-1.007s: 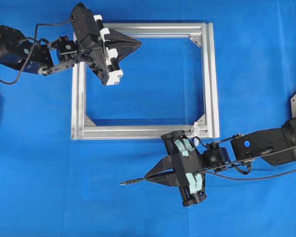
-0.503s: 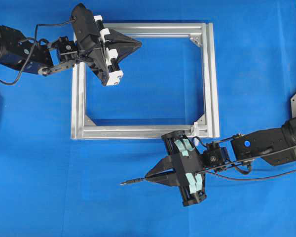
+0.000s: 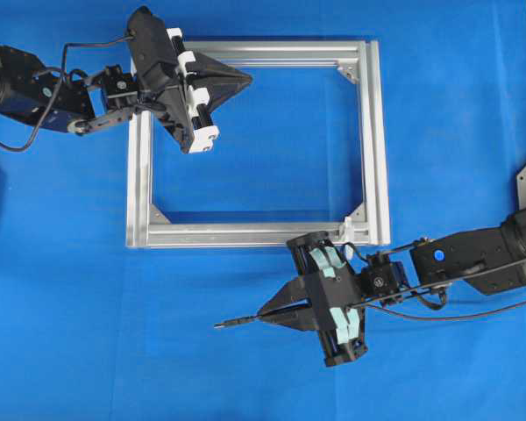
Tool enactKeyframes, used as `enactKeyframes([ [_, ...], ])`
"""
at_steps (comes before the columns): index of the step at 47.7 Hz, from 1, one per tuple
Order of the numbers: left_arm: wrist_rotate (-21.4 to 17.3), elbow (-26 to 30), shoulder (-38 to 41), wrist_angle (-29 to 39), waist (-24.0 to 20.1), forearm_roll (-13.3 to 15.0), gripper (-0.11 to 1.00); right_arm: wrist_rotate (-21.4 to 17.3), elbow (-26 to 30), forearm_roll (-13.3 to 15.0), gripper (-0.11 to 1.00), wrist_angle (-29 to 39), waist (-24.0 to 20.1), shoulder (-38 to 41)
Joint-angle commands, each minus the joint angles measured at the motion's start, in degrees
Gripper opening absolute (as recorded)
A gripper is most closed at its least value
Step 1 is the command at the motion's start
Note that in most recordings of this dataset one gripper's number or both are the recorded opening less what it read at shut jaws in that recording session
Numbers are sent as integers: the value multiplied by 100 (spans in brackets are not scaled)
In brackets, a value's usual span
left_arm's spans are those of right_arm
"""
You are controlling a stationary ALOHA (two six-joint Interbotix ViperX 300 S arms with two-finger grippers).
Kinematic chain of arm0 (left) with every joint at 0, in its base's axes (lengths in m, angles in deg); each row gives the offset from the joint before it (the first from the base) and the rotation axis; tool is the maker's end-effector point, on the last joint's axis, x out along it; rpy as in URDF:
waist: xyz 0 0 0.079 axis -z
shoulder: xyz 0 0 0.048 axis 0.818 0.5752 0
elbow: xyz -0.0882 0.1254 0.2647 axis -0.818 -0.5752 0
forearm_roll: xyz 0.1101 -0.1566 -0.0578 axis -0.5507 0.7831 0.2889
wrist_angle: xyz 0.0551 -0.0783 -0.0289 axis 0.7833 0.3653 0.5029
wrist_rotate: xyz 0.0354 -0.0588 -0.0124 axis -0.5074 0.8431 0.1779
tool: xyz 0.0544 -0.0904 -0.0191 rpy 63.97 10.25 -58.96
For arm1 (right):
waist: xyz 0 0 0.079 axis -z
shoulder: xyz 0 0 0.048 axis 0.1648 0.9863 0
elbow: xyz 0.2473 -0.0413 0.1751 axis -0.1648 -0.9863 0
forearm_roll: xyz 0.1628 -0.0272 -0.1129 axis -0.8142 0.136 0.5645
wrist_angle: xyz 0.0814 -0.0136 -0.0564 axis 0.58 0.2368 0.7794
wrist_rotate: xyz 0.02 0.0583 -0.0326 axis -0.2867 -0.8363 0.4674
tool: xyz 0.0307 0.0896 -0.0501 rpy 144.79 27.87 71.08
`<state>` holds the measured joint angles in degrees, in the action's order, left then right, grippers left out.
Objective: Insert the wire through the string loop located on the right side.
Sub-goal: 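Lift the USB cable with the right gripper and turn it toward the frame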
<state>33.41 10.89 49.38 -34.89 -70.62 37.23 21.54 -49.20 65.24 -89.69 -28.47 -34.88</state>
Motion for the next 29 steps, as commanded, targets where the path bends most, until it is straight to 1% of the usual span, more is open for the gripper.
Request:
enactKeyframes([
  [1,9,97,-167,-26,18,-9,0,0,44,9,-4,-26,-18,-185],
  [18,18,97,-158,-26,18,-9,0,0,-9,9,-4,-18,-62,-220],
  [23,18,105,-158,-26,35,-9,0,-18,-237,0,-4,-26,-70,-343],
  [29,18,105,-167,-26,70,-9,0,-53,-729,-35,-4,-44,-97,-694],
])
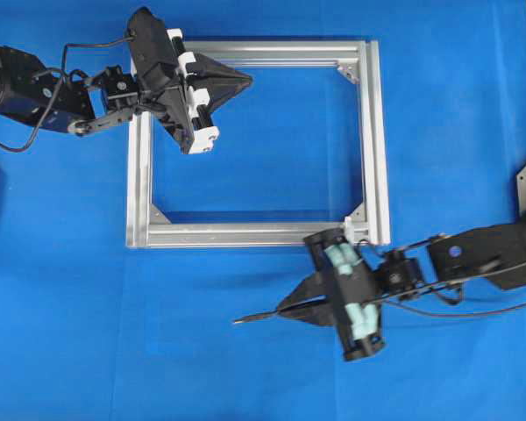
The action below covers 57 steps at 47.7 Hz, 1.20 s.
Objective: Insert the wire through the string loop located on the right side.
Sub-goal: 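Lift the USB cable with the right gripper and turn it toward the frame, then move the right gripper left, aiming the plug at the white zip-tie loop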
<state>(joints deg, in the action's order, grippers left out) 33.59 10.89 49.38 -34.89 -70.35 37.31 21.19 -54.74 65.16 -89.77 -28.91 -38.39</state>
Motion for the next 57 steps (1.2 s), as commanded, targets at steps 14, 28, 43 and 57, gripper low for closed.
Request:
enactKeyframes([
  [14,0,88,-246,-26,62,-18,0,-35,-1547,-211,-4,-9,-141,-1503],
  [28,0,70,-299,-18,79,-18,0,-26,-2812,-229,-4,589,-141,-3164],
  [43,0,97,-316,-18,97,-18,0,-26,-3243,-229,-4,879,-79,-3973],
  [57,0,79,-325,-18,105,-18,0,-18,-3190,-229,-4,562,721,-3533],
])
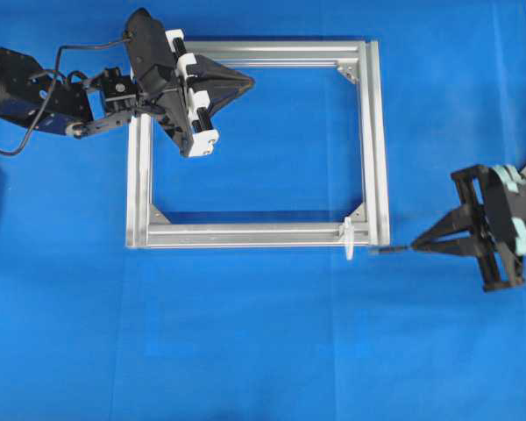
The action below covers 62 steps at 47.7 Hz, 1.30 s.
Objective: Insert the wire through the string loop located on the right side.
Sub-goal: 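Move the right gripper left, aiming the plug at the white zip-tie loop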
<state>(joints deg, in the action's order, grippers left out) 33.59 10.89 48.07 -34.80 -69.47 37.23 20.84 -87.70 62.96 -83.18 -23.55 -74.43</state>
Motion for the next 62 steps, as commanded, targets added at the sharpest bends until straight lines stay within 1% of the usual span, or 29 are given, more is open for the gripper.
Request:
enactKeyframes([
  [1,0,79,-193,-26,18,-9,0,18,105,-9,-4,-105,229,97],
  [5,0,70,-193,-26,26,-9,0,18,132,-9,-4,-149,325,176],
  [62,0,97,-202,-26,105,-9,0,18,141,-9,-4,-193,325,202],
])
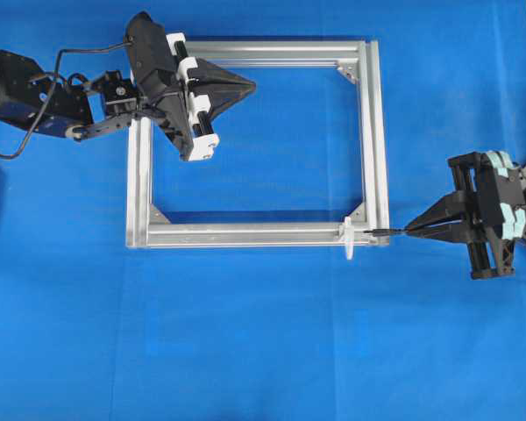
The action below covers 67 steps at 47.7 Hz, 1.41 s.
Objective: Insert the wire through the string loop located on the right side.
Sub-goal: 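Move the right gripper left, aiming the plug at the white zip-tie loop, then push the plug leftward through the zip-tie loop with the right gripper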
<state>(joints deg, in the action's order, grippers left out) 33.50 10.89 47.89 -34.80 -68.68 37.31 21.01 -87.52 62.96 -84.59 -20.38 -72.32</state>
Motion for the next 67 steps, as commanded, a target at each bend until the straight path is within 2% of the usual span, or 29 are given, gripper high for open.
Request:
enactKeyframes([
  [1,9,97,-176,-26,26,-18,0,0,123,-9,-4,-53,9,-9],
  [50,9,88,-185,-26,53,-18,0,0,167,-9,-4,-193,9,-9],
  [67,9,79,-185,-26,53,-18,0,0,536,-9,-4,-439,9,703],
])
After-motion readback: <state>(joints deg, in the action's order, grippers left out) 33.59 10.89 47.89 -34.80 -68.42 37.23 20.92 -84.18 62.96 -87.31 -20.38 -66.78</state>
